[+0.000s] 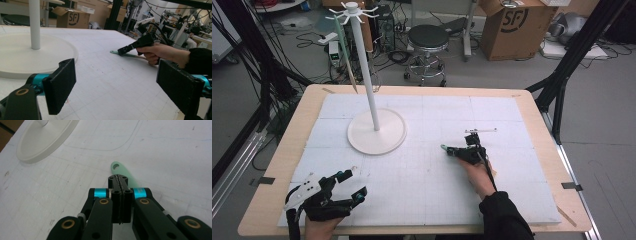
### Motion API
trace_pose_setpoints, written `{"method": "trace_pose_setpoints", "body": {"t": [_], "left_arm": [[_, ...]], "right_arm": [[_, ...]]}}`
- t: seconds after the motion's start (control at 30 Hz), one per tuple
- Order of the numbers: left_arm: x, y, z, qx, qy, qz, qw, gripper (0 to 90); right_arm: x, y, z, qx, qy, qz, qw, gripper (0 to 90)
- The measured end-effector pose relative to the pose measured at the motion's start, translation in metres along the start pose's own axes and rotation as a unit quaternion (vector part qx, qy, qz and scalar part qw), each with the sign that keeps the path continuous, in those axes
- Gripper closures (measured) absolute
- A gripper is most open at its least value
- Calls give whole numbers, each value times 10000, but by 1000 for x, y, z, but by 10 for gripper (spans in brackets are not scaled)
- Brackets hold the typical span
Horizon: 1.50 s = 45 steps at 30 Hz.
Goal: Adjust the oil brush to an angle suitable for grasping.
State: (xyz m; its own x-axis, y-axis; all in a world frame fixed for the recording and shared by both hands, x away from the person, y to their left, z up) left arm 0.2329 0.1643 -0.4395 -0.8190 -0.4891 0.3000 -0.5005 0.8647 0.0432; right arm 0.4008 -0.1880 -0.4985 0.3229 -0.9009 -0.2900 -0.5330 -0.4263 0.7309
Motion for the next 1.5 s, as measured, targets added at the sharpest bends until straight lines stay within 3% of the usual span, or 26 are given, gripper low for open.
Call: {"method": "trace_pose_setpoints", "body": {"t": [0.4, 0.53, 0.63, 0.83, 1.13, 1.33, 1.5], "left_arm": [[0, 1, 0, -3, 14, -3, 10000, 167], [0, 1, 0, 11, 8, 6, 10000, 167], [-1, 2, 0, 24, 17, -8, 10000, 167], [0, 2, -1, 43, -17, -4, 10000, 167], [1, 1, -1, 31, -29, 2, 10000, 167], [1, 1, -1, 21, -41, 5, 10000, 167], [0, 1, -1, 32, -27, 2, 10000, 167]], "right_arm": [[4, -2, -3, 94, -60, 79, 9999, 900], [4, 0, -3, 78, -148, 3, 9999, 900], [6, 11, -6, 264, -212, -101, 9994, 900], [27, 31, -7, 386, -336, 63, 9987, 900], [64, 51, 9, 312, -519, 363, 9975, 900], [76, 52, 22, 26, -603, 436, 9972, 900], [73, 54, 28, -7, -614, 323, 9976, 900]]}}
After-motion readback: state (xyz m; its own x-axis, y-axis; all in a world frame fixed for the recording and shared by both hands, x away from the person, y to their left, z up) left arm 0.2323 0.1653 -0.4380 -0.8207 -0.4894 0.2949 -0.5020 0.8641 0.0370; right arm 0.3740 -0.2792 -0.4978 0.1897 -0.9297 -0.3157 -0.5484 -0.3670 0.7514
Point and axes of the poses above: each handheld gripper's, and its own axes: y roughly backward along the jaws, z roughly out of its underside, x roughly to its right, the point moved 6 cm from there along -y, roughly forward along the jaws, and after that the axes turned 13 degrees about z, right-handed, at the moved point
